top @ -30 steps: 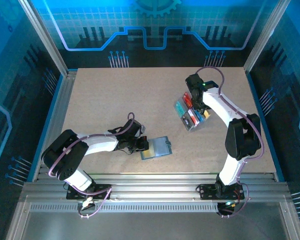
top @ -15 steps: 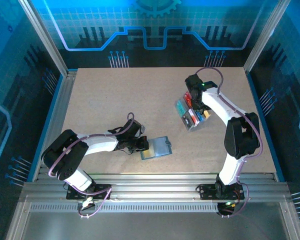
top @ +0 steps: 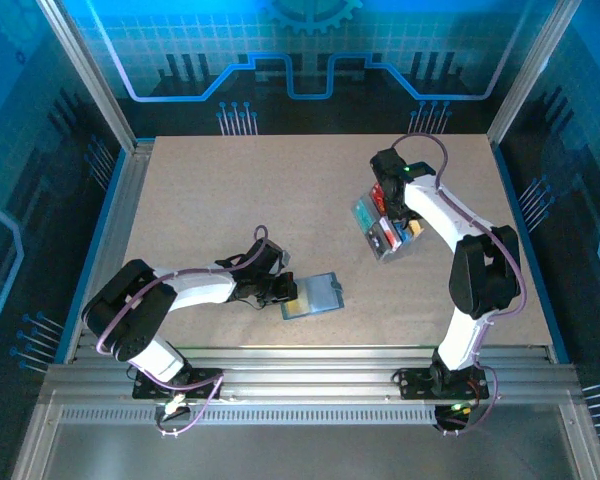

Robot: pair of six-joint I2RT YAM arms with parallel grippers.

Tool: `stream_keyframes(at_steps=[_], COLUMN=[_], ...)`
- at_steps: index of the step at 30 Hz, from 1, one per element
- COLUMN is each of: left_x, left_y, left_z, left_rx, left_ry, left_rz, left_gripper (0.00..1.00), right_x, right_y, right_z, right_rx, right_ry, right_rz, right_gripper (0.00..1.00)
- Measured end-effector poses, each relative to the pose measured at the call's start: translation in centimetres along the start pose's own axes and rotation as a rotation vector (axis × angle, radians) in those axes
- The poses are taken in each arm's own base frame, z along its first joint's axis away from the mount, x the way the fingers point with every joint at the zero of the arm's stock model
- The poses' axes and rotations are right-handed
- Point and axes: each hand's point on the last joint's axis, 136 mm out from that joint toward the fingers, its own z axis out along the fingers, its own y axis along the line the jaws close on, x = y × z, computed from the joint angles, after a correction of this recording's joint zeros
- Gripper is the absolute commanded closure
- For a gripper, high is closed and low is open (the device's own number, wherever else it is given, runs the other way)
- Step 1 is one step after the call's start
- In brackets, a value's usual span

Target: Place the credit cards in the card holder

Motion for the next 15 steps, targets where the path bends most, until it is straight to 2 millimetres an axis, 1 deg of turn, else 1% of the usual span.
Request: stream_keyframes(at_steps=[15], left_x=[0.03], left_y=[0.07], left_z=[-0.02], left_rx=[0.001], left_ry=[-0.001], left_rz=[0.000], left_gripper=[1.00], right_x=[0.19], right_y=[-0.34], right_z=[-0.52], right_rx=[-0.001], right_ry=[0.000], right_rz=[0.000], right_gripper=[0.92])
